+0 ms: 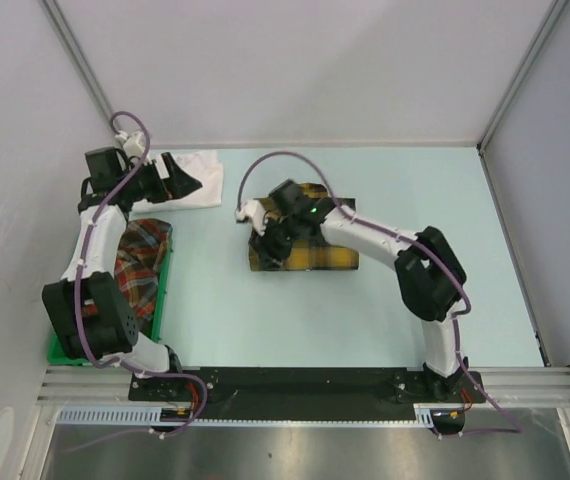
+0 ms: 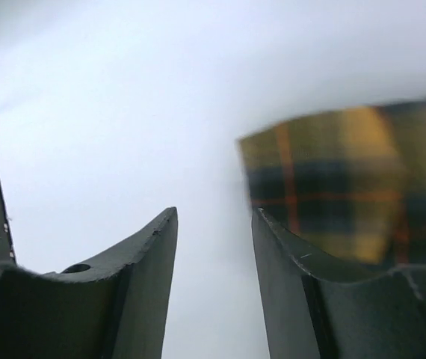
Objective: Fold and stack the long sleeve shirts
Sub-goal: Fold the shirt
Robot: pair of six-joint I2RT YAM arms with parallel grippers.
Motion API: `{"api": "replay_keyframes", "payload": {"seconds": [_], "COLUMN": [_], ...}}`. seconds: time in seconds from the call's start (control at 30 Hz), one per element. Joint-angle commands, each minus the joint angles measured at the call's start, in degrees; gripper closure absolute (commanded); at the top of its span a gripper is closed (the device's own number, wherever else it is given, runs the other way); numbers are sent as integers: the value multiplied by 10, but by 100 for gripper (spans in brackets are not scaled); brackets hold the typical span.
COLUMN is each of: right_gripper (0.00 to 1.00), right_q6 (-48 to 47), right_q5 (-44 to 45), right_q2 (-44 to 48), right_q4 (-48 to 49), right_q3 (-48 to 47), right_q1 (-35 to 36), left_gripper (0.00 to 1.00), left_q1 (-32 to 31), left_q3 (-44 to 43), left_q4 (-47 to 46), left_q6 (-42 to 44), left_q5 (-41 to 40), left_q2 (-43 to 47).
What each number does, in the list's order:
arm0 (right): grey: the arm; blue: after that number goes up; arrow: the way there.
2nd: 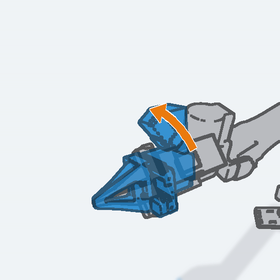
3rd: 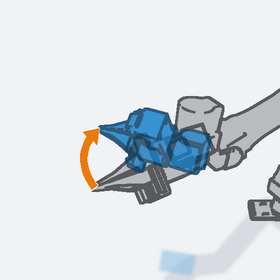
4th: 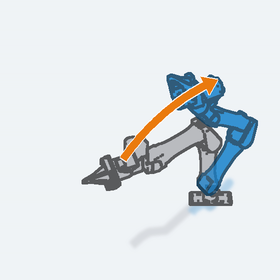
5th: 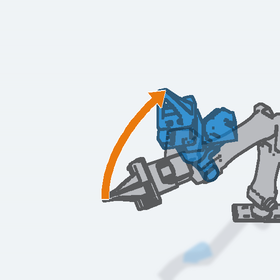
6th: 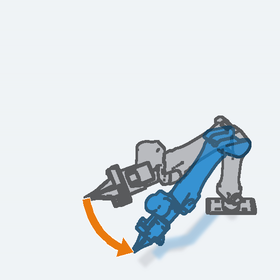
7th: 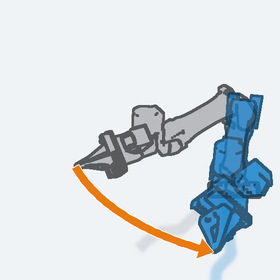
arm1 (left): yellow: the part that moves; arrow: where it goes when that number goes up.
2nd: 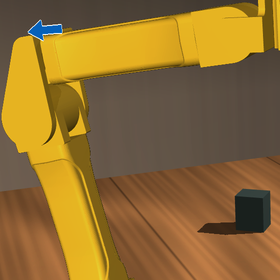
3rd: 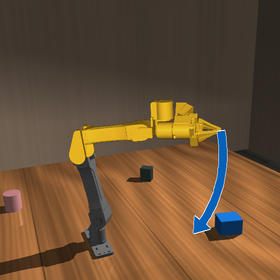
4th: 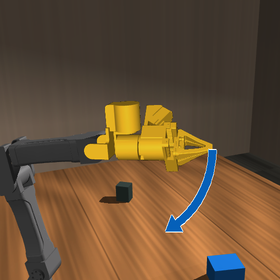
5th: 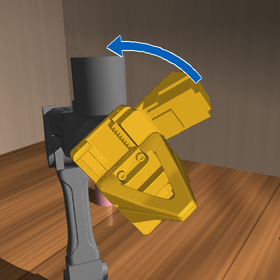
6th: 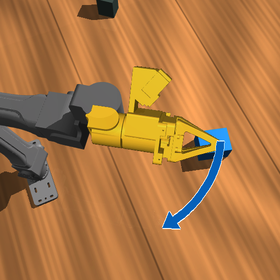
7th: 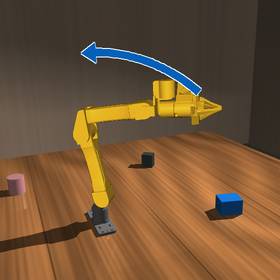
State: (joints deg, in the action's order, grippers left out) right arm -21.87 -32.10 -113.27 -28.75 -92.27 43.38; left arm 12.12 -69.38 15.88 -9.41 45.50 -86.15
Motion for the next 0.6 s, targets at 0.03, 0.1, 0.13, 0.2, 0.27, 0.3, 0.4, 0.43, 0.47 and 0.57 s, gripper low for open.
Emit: {"api": "replay_keyframes", "payload": {"seconds": [0.03,0.1,0.13,0.2,0.27,0.3,0.4,0.43,0.47,0.57], "right_gripper": [50,49,49,48,49,50,67,77,87,100], "right_q6": [-50,-42,-33,-23,-18,-20,-26,-27,-30,-70], "right_q5": [121,142,156,168,186,196,217,213,209,145], "right_q2": [-55,-77,-96,-110,-137,-146,-161,-159,-147,-105], "right_q4": [42,44,45,50,54,55,60,56,53,19], "right_q3": [-4,-26,-33,-42,-49,-50,-47,-40,-33,21], "right_q1": [50,60,67,73,79,81,86,86,86,86], "left_gripper": [1,0,1,1,1,1,1,1,1,1], "left_q1": [27,27,26,28,31,34,38,38,39,39], "left_q3": [-46,-30,-15,2,26,33,56,64,68,79], "left_q4": [123,118,116,116,116,116,116,117,118,123], "left_q6": [54,65,76,84,87,86,91,93,110,145], "left_q5": [-30,-41,-53,-66,-79,-78,-82,-86,-87,-87], "left_q2": [14,49,60,78,99,106,132,139,149,166]}}
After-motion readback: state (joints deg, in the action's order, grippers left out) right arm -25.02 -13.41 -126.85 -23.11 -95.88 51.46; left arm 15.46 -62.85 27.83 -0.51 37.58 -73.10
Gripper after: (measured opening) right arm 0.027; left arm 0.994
